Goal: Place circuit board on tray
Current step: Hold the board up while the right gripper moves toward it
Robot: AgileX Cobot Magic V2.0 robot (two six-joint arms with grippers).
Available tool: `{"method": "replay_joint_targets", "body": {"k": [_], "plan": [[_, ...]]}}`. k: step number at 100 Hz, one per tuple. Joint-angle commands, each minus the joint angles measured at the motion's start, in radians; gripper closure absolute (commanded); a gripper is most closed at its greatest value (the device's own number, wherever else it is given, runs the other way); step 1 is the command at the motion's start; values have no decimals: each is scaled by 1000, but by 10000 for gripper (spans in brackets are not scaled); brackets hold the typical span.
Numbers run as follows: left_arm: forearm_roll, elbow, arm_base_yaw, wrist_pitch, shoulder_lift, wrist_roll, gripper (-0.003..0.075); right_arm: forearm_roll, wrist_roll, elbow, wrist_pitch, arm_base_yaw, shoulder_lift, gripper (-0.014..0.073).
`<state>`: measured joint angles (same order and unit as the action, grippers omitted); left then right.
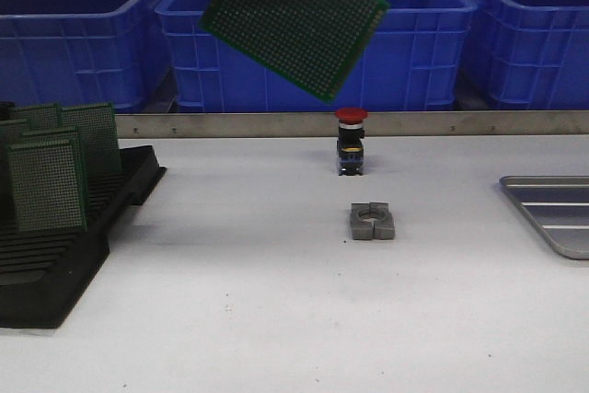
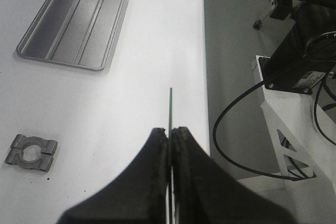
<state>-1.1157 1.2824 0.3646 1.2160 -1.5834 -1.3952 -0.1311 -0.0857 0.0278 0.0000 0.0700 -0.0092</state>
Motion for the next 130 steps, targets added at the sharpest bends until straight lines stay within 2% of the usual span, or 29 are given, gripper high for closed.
{"method": "replay_joint_targets", "body": {"k": [1, 37, 54, 77, 87, 102, 107, 114, 130], "plan": [[-82, 32, 10, 51, 43, 8, 741, -4, 6, -1, -83, 4, -23, 653], [-82, 32, 10, 51, 43, 8, 741, -4, 0, -24, -70, 3, -23, 653], [-82, 32, 10, 51, 43, 8, 741, -4, -1, -177, 221, 2, 5, 653], [-82, 32, 10, 51, 43, 8, 741, 27, -1, -398, 543, 2, 194, 653], [-82, 32, 10, 51, 43, 8, 741, 76, -1, -468, 606, 2, 293, 653], [-82, 32, 10, 51, 43, 8, 741, 183, -1, -520, 601, 2, 416, 634], [-82, 32, 10, 51, 43, 8, 741, 233, 0, -524, 583, 2, 454, 601], [-82, 32, 10, 51, 43, 8, 741, 318, 16, -525, 545, 2, 501, 510], [-82, 32, 10, 51, 43, 8, 741, 518, 171, -543, 518, 2, 591, 138]]}}
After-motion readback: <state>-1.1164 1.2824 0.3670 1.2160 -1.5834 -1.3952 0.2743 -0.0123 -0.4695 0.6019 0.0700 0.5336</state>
